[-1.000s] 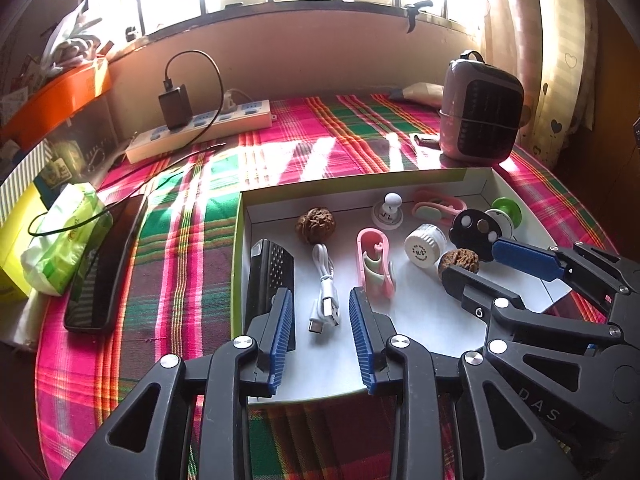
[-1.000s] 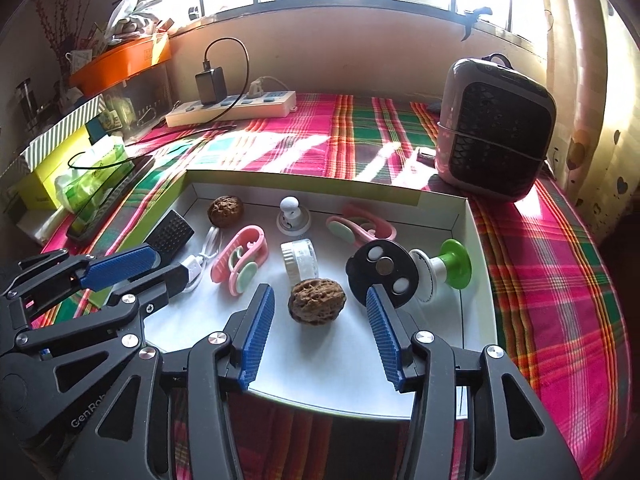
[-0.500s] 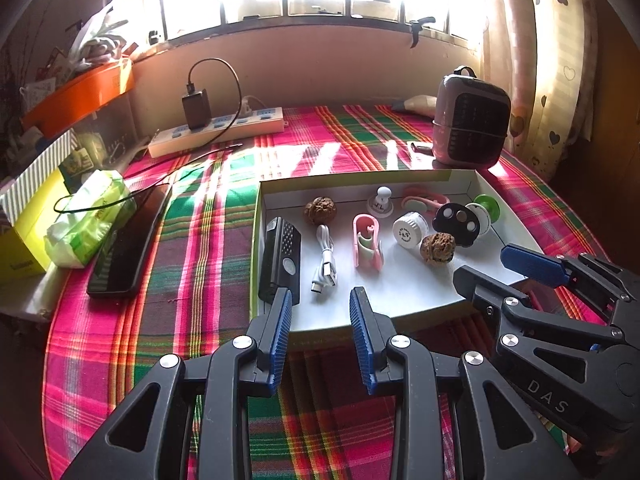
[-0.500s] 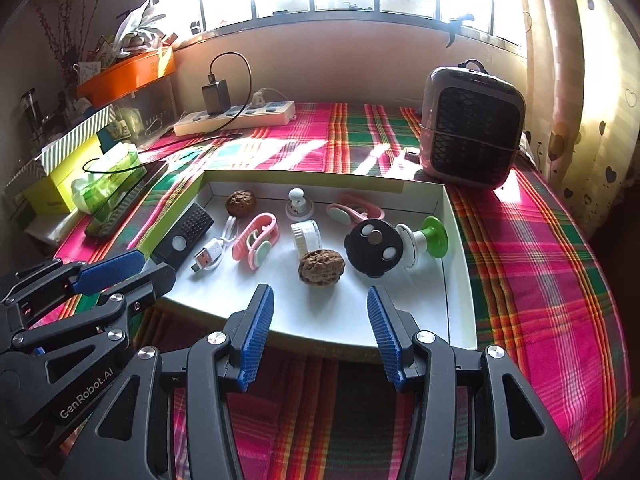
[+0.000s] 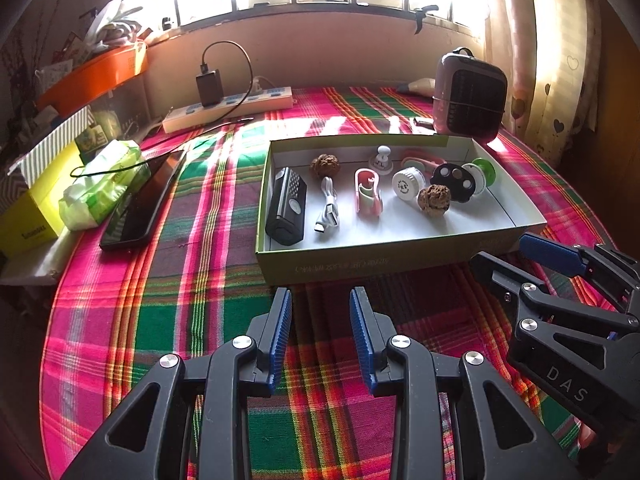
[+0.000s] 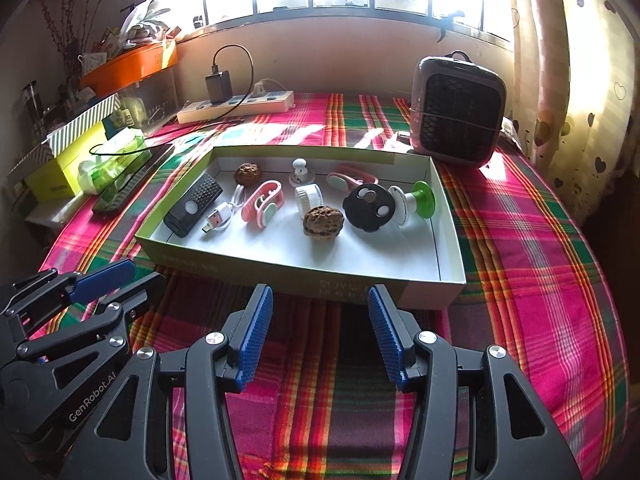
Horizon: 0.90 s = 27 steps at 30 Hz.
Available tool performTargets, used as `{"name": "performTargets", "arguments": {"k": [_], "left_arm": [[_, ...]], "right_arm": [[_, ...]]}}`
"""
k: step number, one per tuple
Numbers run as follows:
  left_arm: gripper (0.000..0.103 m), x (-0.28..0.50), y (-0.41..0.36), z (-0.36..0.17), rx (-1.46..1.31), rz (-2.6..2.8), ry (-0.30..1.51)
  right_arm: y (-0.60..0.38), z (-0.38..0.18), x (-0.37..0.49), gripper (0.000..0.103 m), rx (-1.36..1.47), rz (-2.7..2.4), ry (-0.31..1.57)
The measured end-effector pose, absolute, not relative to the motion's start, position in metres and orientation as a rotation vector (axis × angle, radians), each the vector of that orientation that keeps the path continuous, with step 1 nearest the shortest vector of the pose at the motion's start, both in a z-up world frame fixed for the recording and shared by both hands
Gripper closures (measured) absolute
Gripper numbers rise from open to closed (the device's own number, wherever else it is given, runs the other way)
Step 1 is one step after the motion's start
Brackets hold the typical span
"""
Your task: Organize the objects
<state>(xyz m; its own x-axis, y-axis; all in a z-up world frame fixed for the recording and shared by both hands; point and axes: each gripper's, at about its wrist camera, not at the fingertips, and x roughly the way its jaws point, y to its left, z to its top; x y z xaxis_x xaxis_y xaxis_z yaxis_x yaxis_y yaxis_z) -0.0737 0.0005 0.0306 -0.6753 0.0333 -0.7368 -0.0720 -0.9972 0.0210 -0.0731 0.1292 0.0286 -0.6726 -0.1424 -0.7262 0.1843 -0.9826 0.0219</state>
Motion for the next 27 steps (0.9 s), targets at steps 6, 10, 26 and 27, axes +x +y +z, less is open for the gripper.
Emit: {"name": "performTargets", "arguments": {"k": [6,10,26,27], "left_arm": [[0.075,-0.069,0.005,0.019,-1.294,2.797,0.055],[0.075,-0.069,0.008,0.013,-1.325,2.783,0.042],[0.071,-0.069,0.015,0.01,-1.33,2.832,0.035],[0.071,-0.069,0.014,0.01,-1.33,2.832,0.035]], "right_arm": [[0.136,0.018,-0.068,0.045,1.228,-2.717,0.056],[0.143,0.011,-0.068,0.045,1.277,-2.714,0.039],[0.158,0.005,-0.069,0.036,1.345,-2.761,0.045],[0.157,0.005,-0.069,0.035,1.346,-2.761,0.052]]}}
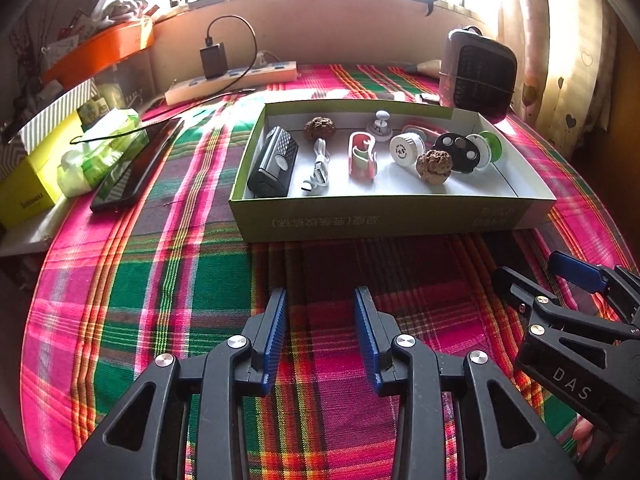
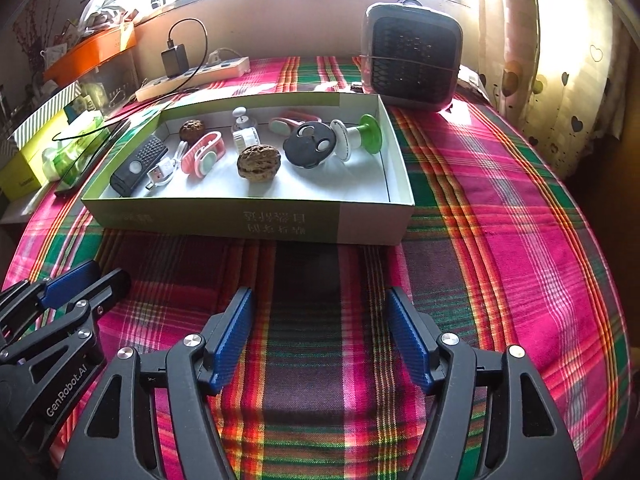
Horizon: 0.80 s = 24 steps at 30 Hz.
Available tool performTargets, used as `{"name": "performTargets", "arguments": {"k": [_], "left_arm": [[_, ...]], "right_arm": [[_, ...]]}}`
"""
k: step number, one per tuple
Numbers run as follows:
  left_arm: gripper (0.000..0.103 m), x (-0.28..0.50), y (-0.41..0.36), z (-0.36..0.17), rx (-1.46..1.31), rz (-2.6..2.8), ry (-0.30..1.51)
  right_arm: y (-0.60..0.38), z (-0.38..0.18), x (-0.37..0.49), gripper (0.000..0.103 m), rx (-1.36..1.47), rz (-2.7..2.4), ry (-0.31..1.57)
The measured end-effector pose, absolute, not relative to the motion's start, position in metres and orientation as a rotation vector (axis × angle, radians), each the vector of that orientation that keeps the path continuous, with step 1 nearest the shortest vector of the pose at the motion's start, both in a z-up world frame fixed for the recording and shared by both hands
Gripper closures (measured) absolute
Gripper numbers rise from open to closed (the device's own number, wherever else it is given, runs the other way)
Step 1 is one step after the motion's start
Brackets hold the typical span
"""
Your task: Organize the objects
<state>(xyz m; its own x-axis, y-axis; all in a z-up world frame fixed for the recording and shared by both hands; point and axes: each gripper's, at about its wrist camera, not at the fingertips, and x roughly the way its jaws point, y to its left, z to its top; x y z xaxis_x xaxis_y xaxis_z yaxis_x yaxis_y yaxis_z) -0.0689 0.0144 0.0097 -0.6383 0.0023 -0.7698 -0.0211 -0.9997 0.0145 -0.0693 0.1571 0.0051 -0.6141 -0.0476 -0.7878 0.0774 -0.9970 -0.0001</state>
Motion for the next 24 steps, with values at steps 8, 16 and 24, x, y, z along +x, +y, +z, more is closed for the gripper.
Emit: {"name": "performTargets", "arguments": {"k": [8,16,24], "left_arm": [[0.071,-0.069,0.0145,0.0098,-1.33,2.83,0.03],[0.071,-0.0688,0.0144,0.0098,-1.329,2.829,0.026],[0.071,-0.0689,0.0141,0.01,-1.329,2.829,0.025]], "right_arm": [[0.1566,0.004,-0.0698,0.031,1.351,-2.757,0.057],[0.1565,0.0037,-0.0697,0.03,1.351,-2.757,0.057],[0.1567,0.0035,-0.0696,0.03,1.351,-2.757,0.057]]}}
